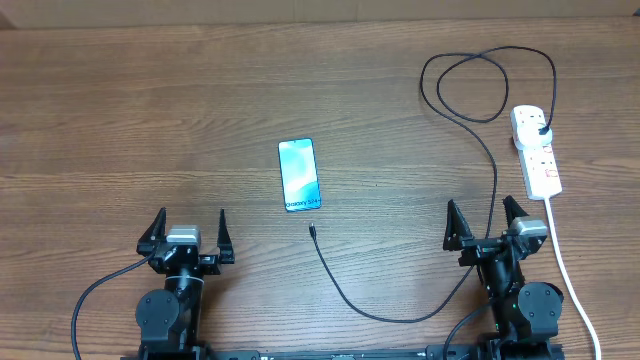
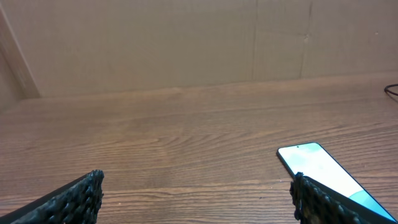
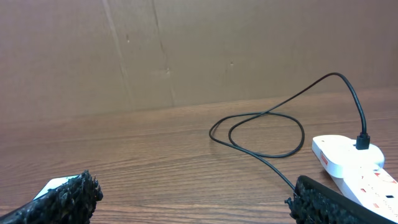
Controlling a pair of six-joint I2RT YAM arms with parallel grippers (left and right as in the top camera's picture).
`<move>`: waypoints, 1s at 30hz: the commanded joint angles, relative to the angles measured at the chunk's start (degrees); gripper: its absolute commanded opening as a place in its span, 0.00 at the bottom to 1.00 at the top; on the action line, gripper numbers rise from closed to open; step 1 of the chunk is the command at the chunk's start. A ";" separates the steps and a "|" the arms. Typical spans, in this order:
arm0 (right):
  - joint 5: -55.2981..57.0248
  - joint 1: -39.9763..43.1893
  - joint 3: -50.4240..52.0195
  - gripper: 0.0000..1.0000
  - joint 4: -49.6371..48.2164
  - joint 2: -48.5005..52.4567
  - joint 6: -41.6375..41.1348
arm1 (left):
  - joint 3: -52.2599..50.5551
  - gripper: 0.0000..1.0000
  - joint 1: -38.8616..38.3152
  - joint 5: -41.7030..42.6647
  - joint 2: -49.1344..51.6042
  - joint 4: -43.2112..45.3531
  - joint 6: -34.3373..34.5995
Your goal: Plug charger to phone and switch on socket
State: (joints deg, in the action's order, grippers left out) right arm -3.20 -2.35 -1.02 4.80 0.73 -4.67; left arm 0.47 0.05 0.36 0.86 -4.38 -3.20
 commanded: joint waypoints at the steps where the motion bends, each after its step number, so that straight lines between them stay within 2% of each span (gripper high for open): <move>1: -0.33 -0.26 0.57 1.00 -0.20 -0.57 0.24 | -0.20 1.00 0.39 -0.37 -0.61 -0.07 -0.68; 30: -0.33 -0.26 0.57 1.00 -0.20 -0.57 0.24 | -0.20 1.00 0.42 -0.76 -0.61 -0.07 -0.70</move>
State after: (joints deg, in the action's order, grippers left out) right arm -3.20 -2.35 -1.02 4.80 0.73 -4.67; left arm 0.47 0.05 0.16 0.86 -4.38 -3.20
